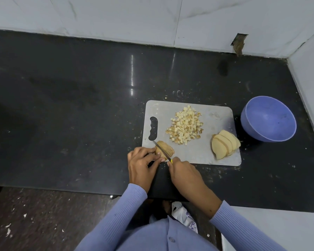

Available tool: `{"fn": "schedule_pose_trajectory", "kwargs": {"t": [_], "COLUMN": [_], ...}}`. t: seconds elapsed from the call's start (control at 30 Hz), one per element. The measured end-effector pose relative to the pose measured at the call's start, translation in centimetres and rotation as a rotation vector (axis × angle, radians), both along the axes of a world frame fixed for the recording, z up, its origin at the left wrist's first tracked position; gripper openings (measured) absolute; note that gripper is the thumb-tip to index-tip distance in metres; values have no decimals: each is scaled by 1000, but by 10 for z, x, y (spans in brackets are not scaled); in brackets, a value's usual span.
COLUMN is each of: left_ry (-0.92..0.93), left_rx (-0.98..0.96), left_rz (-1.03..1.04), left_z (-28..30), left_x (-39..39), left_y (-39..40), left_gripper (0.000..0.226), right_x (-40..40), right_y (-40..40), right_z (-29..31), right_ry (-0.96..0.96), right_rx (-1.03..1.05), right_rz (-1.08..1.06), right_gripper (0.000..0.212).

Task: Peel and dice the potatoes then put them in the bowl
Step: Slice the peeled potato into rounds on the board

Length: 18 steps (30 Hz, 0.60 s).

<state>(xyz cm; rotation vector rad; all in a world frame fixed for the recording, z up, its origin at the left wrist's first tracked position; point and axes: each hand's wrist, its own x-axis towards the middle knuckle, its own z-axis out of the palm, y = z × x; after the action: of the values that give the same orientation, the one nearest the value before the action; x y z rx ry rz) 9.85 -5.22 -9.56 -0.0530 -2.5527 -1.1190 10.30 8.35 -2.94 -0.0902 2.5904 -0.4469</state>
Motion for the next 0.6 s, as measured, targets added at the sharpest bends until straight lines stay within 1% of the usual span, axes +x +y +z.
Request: {"fn": "schedule_pose_trajectory", "kwargs": {"t": [0.13, 0.2, 0.3, 0.43, 0.53, 0.6], "left_ry": [17, 24, 22, 19, -2, -13], "left_rx": [-71, -82, -70, -37, -17, 0], "left_rz": [13, 14, 12, 11, 11, 12], "left_z": [2, 2, 2, 1, 1, 2], "left_x": [0, 0, 0, 0, 1, 2], "left_y": [3, 3, 3, 2, 2, 2], "left_gripper": [15, 11, 11, 11, 14, 14], "right_x": [4, 13, 35, 50, 51, 51], "right_y": [-1, 7, 22, 33, 36, 39], "right_z": [-2, -3, -2, 3, 6, 6], "right_ry": [14, 0, -25, -52, -54, -47], "right_rx": [76, 106, 138, 126, 104, 124], "right_rz": [24, 26, 30, 18, -15, -14], "right_gripper": [36, 36, 32, 23, 24, 24]}}
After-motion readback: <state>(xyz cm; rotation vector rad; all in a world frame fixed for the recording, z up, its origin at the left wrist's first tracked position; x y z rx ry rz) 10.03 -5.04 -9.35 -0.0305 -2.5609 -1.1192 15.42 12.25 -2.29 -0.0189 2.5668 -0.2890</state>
